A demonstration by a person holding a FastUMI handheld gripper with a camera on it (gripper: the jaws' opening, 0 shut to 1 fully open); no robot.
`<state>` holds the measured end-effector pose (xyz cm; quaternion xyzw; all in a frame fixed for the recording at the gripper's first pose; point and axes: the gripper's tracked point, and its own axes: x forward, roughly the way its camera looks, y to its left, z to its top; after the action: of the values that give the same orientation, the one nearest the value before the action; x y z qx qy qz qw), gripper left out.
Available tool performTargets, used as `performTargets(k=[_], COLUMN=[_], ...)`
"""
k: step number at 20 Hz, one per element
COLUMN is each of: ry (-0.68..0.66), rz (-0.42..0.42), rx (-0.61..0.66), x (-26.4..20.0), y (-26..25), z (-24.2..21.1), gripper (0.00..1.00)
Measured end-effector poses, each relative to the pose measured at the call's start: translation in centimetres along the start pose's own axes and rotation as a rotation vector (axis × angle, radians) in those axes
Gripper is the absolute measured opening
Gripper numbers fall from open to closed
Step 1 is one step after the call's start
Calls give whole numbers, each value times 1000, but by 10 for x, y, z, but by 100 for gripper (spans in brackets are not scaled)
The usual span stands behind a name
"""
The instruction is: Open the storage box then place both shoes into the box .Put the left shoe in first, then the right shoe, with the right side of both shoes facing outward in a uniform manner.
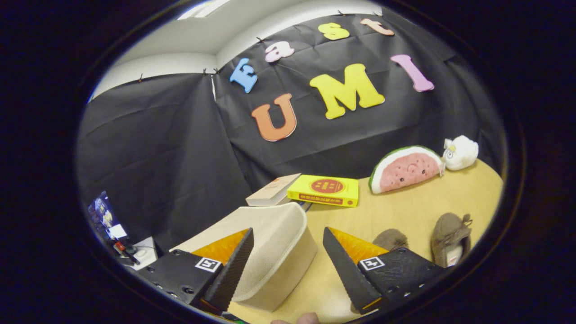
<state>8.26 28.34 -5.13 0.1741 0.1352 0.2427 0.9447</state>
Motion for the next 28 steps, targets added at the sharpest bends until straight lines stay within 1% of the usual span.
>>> performTargets(k=[2,5,10,14,17,18,19,21,23,24,25,27,28], ry=[54,103,186,214,213,212,213,227,240,241,236,217,208], rz=[37,87,151,190,209,220,219,225,231,231,229,223,220], rx=[88,203,369,469,503,509,507,530,551,548,539,498,481], x=[9,16,26,33,36,36,35,36,34,36,32,28,26], y=[8,16,25,27,30,31,31,31,28,29,27,24,23], z=[-17,-29,-46,-50,-47,-44,-44,-46,-43,-44,-41,-36,-36], gripper=[95,95,95,95,95,92,92,76,76,73,70,70,68])
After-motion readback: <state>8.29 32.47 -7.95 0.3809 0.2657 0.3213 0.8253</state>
